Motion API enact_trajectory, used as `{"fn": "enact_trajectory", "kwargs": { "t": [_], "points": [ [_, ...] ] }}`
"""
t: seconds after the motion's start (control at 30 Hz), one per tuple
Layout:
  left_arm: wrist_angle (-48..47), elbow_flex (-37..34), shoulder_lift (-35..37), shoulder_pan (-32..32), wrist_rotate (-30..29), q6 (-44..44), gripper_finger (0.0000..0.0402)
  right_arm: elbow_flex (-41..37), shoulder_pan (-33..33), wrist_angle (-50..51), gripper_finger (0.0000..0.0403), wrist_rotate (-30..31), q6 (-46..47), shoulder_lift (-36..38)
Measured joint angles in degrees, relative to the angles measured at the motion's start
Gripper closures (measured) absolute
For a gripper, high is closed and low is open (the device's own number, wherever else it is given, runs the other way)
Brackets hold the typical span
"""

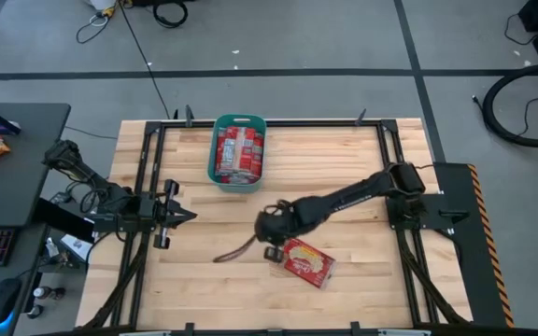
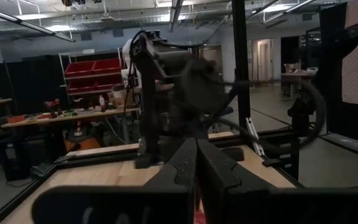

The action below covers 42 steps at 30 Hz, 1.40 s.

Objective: Sort popcorn bags into baskets
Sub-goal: Put the red popcorn bag into the green bin

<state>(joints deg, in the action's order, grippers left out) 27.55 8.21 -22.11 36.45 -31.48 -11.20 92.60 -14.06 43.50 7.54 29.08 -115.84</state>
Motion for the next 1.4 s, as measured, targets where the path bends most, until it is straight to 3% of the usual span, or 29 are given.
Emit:
{"fn": "enact_trajectory", "kwargs": {
  "t": [0.3, 0.57, 0.83, 0.97, 1.1, 1.23, 1.4],
  "points": [
    [0.0, 0.0, 0.0, 0.0, 0.0, 0.0, 0.0388, 0.0, -7.9, 17.4, 0.0308, -4.9, 16.2, -0.4],
    [-0.1, 0.0, 0.0, 0.0, 0.0, 0.0, 0.0388, 0.0, -12.6, 16.9, 0.0236, -7.3, 24.8, -0.5],
    [-0.4, 0.0, 0.0, 0.0, 0.0, 0.0, 0.0388, 2.0, -17.7, 15.4, 0.023, -3.9, 24.8, -6.7],
    [-0.5, 0.0, 0.0, 0.0, 0.0, 0.0, 0.0388, 9.4, -19.1, 18.2, 0.0239, 2.0, 18.6, -11.0],
    [-0.6, 0.0, 0.0, 0.0, 0.0, -0.1, 0.0388, 18.3, -19.8, 27.4, 0.0242, 6.7, 13.8, -16.8],
    [-1.0, 0.0, 0.0, 0.0, 0.0, 0.0, 0.0388, 24.9, -19.7, 34.6, 0.0242, 7.3, 14.4, -21.9],
    [-2.2, 0.0, 0.0, 0.0, 0.0, 0.0, 0.0388, 28.1, -20.2, 35.6, 0.0242, 8.1, 14.8, -25.8]
  ]
}}
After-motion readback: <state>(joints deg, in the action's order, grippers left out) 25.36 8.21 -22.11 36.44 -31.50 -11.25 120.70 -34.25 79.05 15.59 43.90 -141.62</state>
